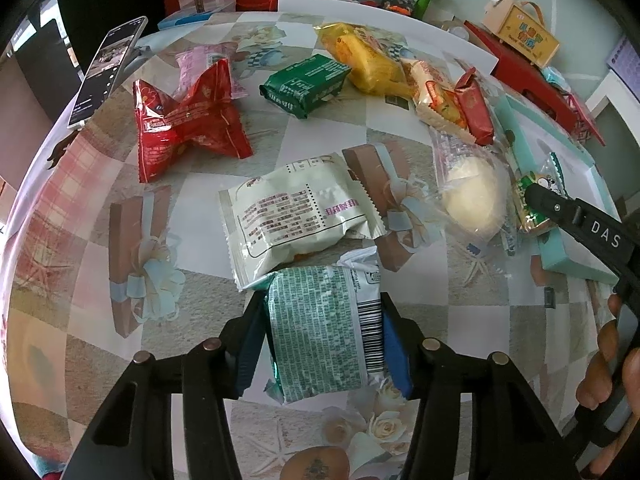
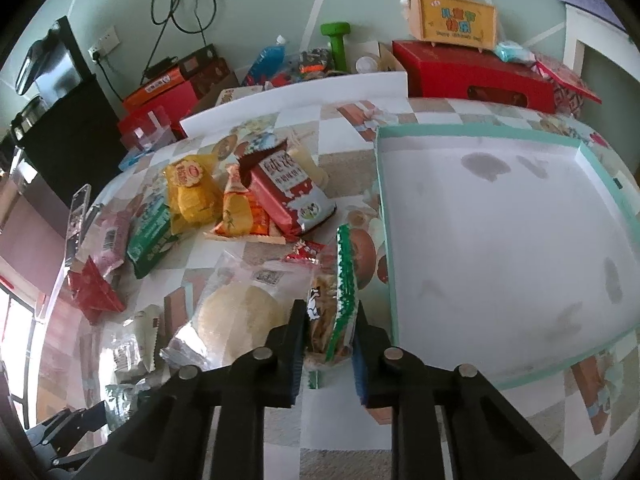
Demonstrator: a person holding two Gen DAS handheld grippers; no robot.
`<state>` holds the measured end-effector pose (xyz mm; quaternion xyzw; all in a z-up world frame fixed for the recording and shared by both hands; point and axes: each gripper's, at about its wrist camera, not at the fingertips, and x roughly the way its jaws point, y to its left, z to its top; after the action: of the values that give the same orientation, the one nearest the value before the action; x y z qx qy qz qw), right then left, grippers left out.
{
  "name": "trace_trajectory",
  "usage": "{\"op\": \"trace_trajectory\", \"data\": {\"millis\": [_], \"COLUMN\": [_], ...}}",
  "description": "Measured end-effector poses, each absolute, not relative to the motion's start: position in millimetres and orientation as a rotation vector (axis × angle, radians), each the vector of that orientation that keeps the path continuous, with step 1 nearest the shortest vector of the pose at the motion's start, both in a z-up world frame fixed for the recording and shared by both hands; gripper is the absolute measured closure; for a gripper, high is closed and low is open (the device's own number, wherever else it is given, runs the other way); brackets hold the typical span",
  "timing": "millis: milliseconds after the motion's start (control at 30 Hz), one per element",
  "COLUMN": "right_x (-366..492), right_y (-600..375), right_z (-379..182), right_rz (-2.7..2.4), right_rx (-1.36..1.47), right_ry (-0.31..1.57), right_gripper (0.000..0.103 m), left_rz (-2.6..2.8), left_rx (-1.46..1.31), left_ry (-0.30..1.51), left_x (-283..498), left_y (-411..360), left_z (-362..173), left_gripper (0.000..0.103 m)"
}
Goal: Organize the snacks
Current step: 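Carry both packs over the teal-rimmed tray and open both tools to drop them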
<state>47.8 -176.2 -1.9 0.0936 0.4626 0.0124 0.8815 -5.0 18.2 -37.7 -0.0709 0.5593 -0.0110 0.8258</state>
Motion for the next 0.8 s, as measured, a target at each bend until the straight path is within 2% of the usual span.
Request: {"op": "trace_trajectory", "data": {"millis": [467,800], "right_x": [38,38], "right_y": [-195,-252], "right_z": [29,43], "right_rz": [0.016,-0.113], "right_rx": [0.256,0.334], "right_ry": [0.866,0.796], "right_gripper": [0.082,0.082], "left_rz": [-0.098,-0.226], "left_rx": [-0.171,-0.116], "left_ry": [1.085,0.974], "left_x": [-9,24], "left_y": [13,-38], "left_z": [-7,32], "left_gripper": [0.049,0.049]}}
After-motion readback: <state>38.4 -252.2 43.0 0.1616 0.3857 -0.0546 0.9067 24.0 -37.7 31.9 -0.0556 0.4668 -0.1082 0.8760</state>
